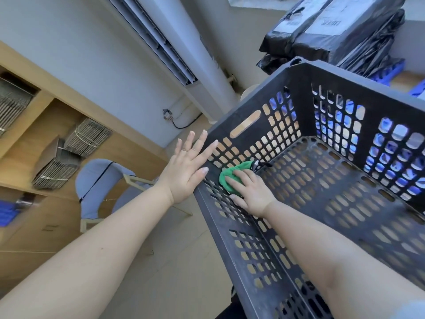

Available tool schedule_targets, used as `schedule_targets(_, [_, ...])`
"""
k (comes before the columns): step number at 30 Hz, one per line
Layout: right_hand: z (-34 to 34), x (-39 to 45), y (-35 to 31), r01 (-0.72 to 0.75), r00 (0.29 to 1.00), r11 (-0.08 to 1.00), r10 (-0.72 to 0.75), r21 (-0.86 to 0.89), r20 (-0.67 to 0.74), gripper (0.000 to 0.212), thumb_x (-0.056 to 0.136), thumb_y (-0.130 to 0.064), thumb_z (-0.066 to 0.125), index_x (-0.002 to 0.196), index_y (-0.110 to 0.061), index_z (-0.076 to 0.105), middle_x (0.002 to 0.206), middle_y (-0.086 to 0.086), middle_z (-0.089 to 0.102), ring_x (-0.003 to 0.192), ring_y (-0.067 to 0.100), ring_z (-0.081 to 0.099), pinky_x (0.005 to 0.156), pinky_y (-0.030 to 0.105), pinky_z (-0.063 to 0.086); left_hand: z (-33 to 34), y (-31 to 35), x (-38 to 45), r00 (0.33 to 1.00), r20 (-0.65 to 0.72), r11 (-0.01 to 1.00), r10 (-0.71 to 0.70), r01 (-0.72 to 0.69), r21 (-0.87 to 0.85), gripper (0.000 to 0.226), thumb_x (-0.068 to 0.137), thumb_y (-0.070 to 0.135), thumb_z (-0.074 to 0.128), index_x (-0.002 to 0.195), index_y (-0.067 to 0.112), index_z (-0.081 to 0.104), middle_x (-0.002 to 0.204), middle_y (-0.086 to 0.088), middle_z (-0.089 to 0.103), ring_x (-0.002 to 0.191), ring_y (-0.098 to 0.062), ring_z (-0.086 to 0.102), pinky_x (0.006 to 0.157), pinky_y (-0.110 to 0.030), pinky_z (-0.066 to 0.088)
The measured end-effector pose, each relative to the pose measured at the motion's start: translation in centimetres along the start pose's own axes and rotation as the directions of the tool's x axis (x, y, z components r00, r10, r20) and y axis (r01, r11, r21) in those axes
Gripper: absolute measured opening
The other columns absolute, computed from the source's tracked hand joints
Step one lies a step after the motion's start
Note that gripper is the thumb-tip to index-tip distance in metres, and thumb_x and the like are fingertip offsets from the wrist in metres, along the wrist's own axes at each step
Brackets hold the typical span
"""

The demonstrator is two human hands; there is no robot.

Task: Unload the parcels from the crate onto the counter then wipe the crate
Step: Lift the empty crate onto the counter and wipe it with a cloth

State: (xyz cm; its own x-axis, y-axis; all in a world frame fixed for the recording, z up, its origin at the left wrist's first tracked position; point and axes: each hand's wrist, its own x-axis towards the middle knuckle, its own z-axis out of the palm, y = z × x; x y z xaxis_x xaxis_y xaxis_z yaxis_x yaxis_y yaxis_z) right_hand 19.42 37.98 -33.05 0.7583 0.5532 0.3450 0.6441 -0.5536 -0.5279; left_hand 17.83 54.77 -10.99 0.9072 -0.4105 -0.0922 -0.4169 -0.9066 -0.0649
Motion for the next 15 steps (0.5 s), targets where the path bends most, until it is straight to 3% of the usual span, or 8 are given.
schedule_targets(5, [1.4, 0.2, -0.5, -0.073, 0.985, 0.98, 0.1, 0.188, -0.139, 0.047, 0.095, -0.045, 0.042, 0.123, -0.017, 0.067, 0.133, 0.018, 0.055, 0.122, 0.032, 0.033, 0.095, 0.053, 0.047, 0.3, 0.0, 0.1, 0.999, -0.032, 1.0, 0.005, -0.006, -0.021, 0.061, 0.1, 0.052, 0.014, 0.157, 0.029, 0.017, 0.166, 0.001, 0.004, 0.152, -0.028, -0.009, 0.119, -0.039, -0.016])
schedule_targets(9, [2.7, 0.6, -1.3, -0.111, 0.967, 0.968, 0.158, 0.226, -0.202, 0.028, 0.088, -0.032, 0.052, 0.1, -0.015, 0.072, 0.126, 0.018, 0.057, 0.119, 0.033, 0.035, 0.078, 0.046, 0.054, 0.1, -0.1, 0.1, 0.999, -0.012, 0.999, 0.037, -0.037, 0.034, 0.062, 0.1, 0.053, 0.009, 0.157, 0.029, 0.016, 0.166, -0.003, 0.003, 0.152, -0.03, -0.008, 0.12, -0.045, -0.014])
schedule_targets(11, [3.2, 0.2, -0.3, -0.091, 0.979, 0.978, 0.122, 0.187, -0.163, 0.016, 0.08, -0.019, 0.069, 0.094, -0.014, 0.072, 0.122, 0.017, 0.06, 0.116, 0.037, 0.041, 0.071, 0.046, 0.056, -0.1, -0.1, 0.1, 0.998, 0.009, 0.996, 0.057, -0.057, 0.068, 0.063, 0.1, 0.055, 0.005, 0.157, 0.029, 0.013, 0.166, -0.004, 0.001, 0.152, -0.029, -0.009, 0.12, -0.051, -0.01])
schedule_targets(15, [3.7, -0.2, 1.5, -0.02, 1.0, 1.0, 0.02, 0.021, 0.002, 0.029, 0.06, -0.001, 0.086, 0.085, -0.01, 0.074, 0.113, 0.018, 0.064, 0.097, 0.044, 0.059, 0.068, 0.048, 0.059, -0.1, -0.1, 0.2, 0.998, 0.015, 0.996, 0.058, -0.059, 0.064, 0.063, 0.1, 0.056, 0.005, 0.157, 0.03, 0.012, 0.166, -0.004, 0.0, 0.152, -0.029, -0.009, 0.119, -0.053, -0.01])
